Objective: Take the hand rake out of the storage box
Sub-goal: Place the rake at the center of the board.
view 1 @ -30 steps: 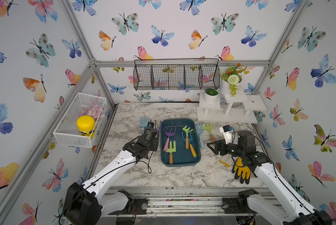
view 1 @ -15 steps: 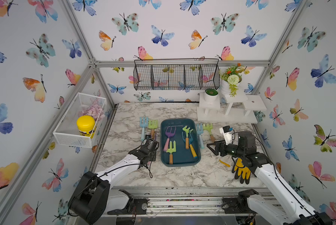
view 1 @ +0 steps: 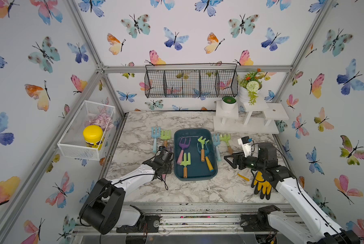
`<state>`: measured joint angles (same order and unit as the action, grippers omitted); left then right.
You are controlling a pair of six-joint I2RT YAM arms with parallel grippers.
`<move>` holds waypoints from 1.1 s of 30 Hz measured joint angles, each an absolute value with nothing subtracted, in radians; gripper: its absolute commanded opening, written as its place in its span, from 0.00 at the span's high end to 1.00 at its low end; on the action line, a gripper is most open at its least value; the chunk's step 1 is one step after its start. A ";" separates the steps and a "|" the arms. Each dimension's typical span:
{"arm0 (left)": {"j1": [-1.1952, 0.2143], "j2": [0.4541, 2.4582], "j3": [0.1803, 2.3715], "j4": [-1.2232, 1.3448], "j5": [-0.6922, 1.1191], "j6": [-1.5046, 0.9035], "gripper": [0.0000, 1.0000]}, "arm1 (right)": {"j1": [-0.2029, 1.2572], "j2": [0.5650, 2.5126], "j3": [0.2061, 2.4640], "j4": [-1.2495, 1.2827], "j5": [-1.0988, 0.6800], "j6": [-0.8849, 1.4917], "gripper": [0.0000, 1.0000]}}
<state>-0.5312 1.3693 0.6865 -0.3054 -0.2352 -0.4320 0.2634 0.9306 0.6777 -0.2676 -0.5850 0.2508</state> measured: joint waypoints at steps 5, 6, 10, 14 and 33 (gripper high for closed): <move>-0.531 1.417 0.722 -0.317 -0.210 -0.432 0.85 | 0.263 0.932 0.678 -0.267 -0.585 0.251 0.24; -0.531 1.428 0.731 -0.323 -0.207 -0.432 0.85 | 0.263 0.932 0.678 -0.267 -0.585 0.251 0.24; -0.531 1.457 0.756 -0.348 -0.204 -0.432 0.84 | 0.263 0.933 0.678 -0.267 -0.585 0.251 0.24; -0.531 1.485 0.765 -0.367 -0.204 -0.435 0.83 | 0.263 0.933 0.678 -0.267 -0.585 0.251 0.24; -0.531 1.561 0.810 -0.404 -0.204 -0.453 0.44 | 0.263 0.934 0.677 -0.260 -0.585 0.251 0.24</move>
